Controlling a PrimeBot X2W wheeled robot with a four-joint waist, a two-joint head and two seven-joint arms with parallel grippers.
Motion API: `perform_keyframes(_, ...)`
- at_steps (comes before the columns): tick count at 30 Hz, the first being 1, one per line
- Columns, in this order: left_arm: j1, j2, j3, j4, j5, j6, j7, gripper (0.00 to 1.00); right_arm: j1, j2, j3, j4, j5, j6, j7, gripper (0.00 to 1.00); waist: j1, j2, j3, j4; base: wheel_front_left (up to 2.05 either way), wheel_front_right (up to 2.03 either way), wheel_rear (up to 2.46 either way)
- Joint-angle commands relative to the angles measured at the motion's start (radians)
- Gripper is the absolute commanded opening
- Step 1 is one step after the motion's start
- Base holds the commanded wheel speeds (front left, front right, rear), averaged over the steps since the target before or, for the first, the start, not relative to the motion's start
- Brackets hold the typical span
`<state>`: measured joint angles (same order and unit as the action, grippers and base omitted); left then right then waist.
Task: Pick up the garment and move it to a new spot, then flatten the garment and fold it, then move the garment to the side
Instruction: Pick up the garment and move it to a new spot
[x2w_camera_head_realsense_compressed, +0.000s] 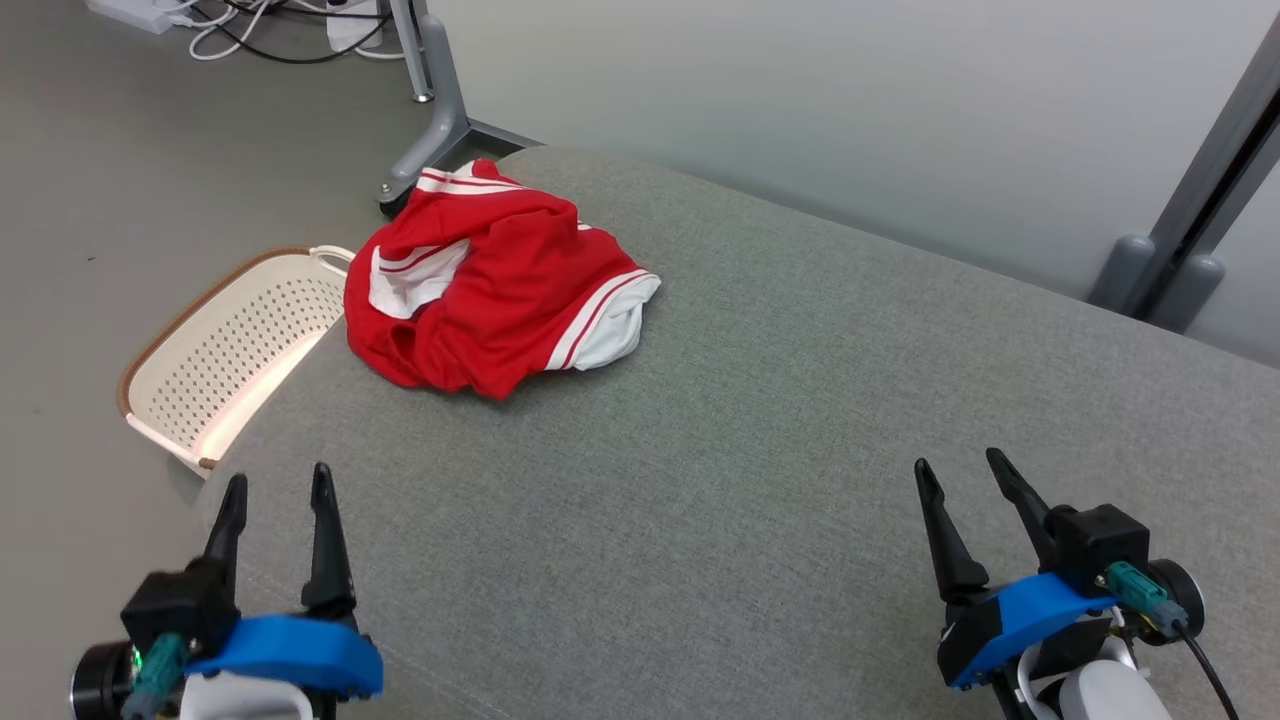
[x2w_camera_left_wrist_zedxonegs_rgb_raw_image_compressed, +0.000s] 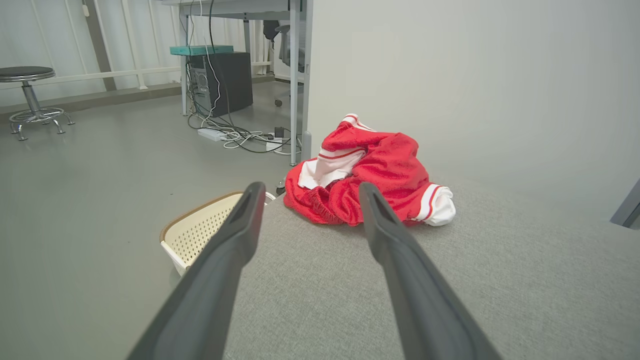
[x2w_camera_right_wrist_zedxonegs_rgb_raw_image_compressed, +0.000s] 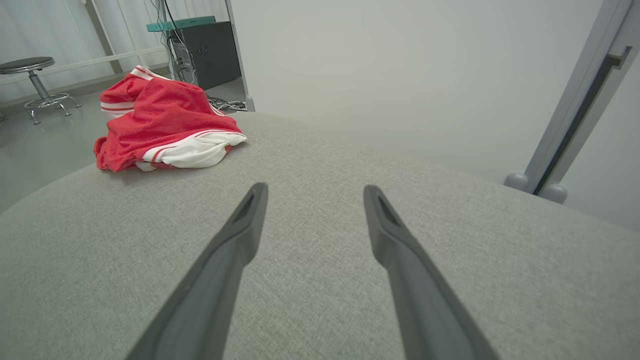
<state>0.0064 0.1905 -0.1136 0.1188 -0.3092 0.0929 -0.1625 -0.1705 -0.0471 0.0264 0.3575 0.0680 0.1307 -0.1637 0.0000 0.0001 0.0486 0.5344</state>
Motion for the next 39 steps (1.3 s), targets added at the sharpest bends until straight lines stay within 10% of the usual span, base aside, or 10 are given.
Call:
perform_keyframes(1, -0.057, 0.011, -0.009, 0.019, -0.009, -0.014, 0.022, 1.00, 0.014, -0.006, -0.008, -0.009, -0.009, 0.000, 0.000, 1.00, 0.0000, -0.0001, 0.006, -0.001, 0.00, 0.00, 0.00)
perform_keyframes(12, -0.522, 0.011, 0.006, 0.366, -0.114, -0.117, 0.147, 1.00, -0.024, -0.006, 0.008, -0.154, -0.094, 0.000, 0.091, 1.00, 0.0000, -0.0001, 0.201, -0.155, 0.00, 0.00, 0.00)
perform_keyframes(30, -0.792, 0.079, 0.096, 0.715, -0.182, -0.005, 0.288, 1.00, -0.041, -0.006, 0.002, -0.284, -0.109, 0.000, 0.131, 1.00, 0.0000, -0.0001, 0.366, -0.333, 0.00, 0.00, 0.00)
perform_keyframes(34, -0.814, 0.096, 0.078, 0.769, -0.194, -0.009, 0.442, 0.00, -0.043, -0.006, 0.010, -0.278, -0.092, 0.000, 0.122, 1.00, 0.0000, -0.0001, 0.364, -0.346, 0.00, 0.00, 0.00)
perform_keyframes(39, -0.820, 0.123, 0.085, 0.737, -0.212, -0.023, 0.511, 0.00, -0.029, -0.006, 0.006, -0.268, -0.074, 0.000, 0.111, 1.00, 0.0000, -0.0001, 0.350, -0.357, 0.00, 0.00, 0.00)
